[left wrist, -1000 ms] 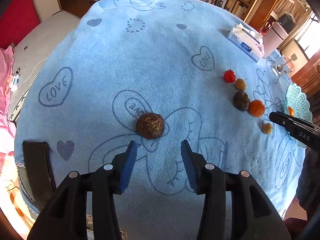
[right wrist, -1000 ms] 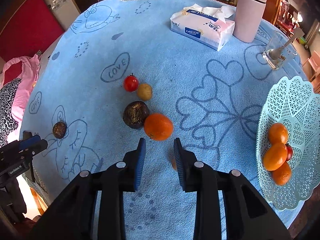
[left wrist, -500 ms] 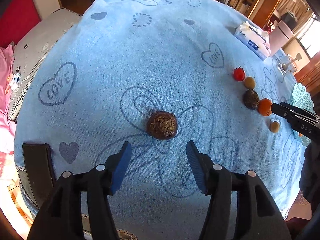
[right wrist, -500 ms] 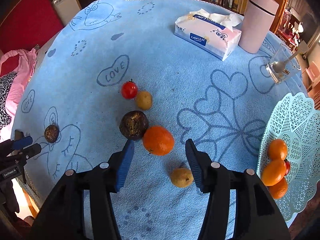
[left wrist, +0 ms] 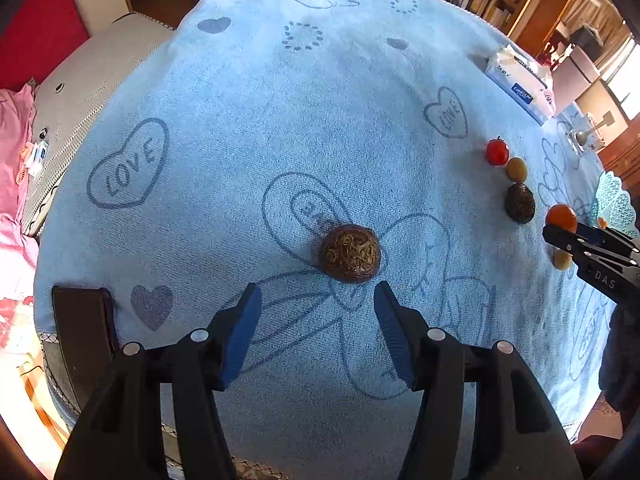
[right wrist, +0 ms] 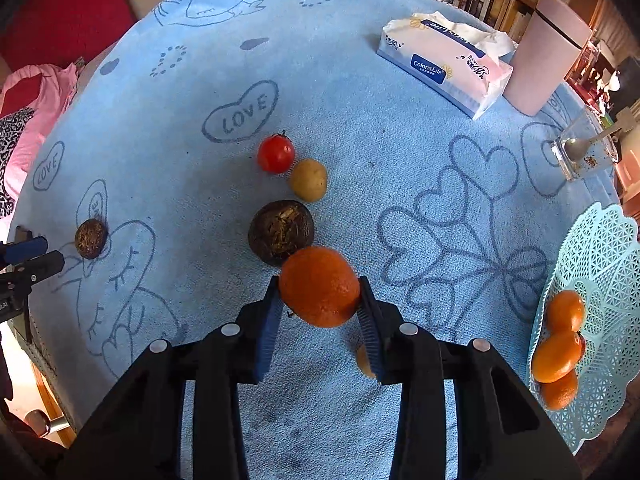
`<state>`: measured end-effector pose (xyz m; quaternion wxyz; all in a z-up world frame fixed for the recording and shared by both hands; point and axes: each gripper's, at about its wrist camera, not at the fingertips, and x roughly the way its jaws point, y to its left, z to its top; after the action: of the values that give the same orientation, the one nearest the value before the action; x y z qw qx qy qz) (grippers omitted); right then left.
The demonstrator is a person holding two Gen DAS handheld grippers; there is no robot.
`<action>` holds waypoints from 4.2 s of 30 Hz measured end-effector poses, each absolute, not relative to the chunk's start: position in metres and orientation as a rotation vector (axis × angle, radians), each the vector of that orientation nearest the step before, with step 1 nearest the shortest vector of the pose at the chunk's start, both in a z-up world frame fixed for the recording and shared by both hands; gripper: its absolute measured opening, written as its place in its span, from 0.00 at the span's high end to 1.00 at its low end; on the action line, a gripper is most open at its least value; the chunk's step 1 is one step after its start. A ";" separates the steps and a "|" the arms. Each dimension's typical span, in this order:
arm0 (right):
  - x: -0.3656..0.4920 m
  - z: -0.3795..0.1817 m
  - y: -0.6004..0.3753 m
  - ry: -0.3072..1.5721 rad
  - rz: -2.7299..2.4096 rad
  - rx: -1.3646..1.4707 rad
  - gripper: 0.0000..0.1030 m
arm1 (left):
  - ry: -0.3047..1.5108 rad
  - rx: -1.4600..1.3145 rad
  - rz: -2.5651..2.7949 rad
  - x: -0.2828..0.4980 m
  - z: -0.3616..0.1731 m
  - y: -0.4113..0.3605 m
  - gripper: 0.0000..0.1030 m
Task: Organize fruits
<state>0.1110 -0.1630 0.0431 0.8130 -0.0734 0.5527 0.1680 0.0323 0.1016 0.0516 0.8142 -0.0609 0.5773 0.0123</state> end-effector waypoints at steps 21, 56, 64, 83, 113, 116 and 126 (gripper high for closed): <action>0.064 0.081 -0.217 1.190 0.329 0.077 0.63 | 1.240 -0.136 0.008 0.060 0.028 0.085 0.61; 0.055 0.098 -0.418 1.038 -0.159 0.256 0.46 | 1.158 -0.057 -0.175 0.051 0.082 -0.029 0.60; 0.029 0.104 -0.446 1.019 -0.200 0.291 0.46 | 1.148 0.006 -0.289 0.065 0.086 -0.091 0.60; -0.042 0.095 -0.491 1.075 -0.188 0.324 0.42 | 1.102 0.169 -0.620 0.089 0.086 -0.303 0.60; -0.006 0.082 -0.400 1.136 0.068 0.283 0.42 | 1.145 0.048 -0.338 0.107 0.089 -0.176 0.35; -0.004 0.082 -0.390 1.140 0.088 0.274 0.42 | 1.152 0.030 -0.302 0.106 0.087 -0.155 0.35; -0.003 0.074 -0.363 1.178 0.135 0.244 0.42 | 1.197 -0.013 -0.194 0.112 0.060 -0.104 0.35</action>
<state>-0.0029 -0.3633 0.0742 0.8224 0.1147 0.5536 0.0636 0.1121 -0.1038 0.0601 0.8218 -0.0061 0.5624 -0.0911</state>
